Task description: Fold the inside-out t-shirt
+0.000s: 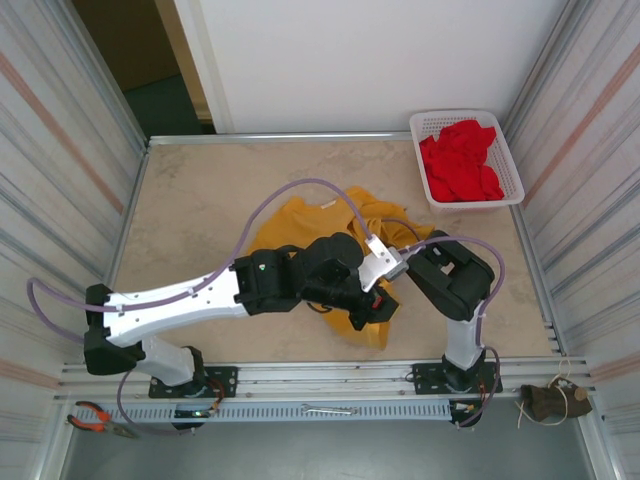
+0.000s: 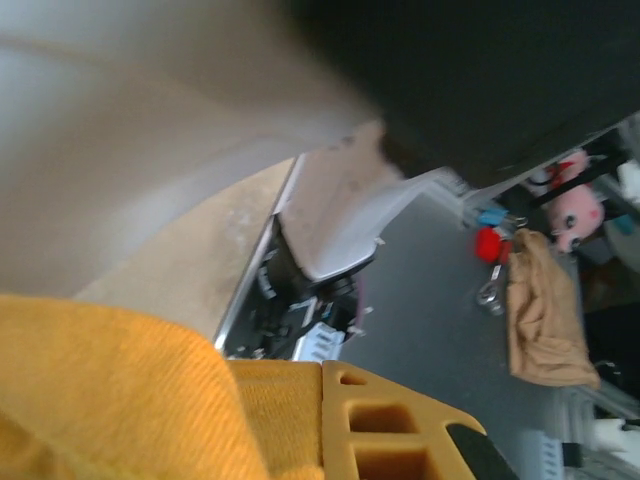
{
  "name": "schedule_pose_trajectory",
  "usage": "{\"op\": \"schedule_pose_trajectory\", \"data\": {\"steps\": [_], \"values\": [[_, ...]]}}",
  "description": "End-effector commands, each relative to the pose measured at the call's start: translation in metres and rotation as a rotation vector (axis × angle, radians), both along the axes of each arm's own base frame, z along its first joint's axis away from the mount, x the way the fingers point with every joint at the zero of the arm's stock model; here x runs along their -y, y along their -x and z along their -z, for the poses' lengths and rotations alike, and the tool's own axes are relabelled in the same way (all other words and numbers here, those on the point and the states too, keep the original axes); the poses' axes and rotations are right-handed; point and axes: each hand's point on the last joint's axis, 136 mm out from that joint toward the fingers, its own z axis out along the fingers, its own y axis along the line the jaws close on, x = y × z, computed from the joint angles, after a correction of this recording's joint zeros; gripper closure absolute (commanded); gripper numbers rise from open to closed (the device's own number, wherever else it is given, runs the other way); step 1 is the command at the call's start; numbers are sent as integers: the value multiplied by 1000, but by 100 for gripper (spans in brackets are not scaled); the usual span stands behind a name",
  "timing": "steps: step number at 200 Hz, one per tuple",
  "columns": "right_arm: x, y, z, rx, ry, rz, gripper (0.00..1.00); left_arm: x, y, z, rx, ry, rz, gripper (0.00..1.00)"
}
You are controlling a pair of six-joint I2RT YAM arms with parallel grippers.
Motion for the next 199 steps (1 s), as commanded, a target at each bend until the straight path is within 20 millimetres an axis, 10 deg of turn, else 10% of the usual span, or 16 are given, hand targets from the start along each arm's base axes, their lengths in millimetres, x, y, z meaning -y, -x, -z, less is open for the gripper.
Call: {"op": "schedule_pose_trajectory", "data": {"steps": [1,69,91,199], "values": [[0,-13,8,-10,8,-5,71,8,48,-65,-69,234,175,100],[16,-31,7,-47,119,-4,39,8,73,-76,-114,290,253,100],[18,-35,4,-57,171,-23,37,9,62,-57,-114,240,201,100],[13,-60,13,-75,240,-69,26,54,98,-114,-214,396,390,100]]}}
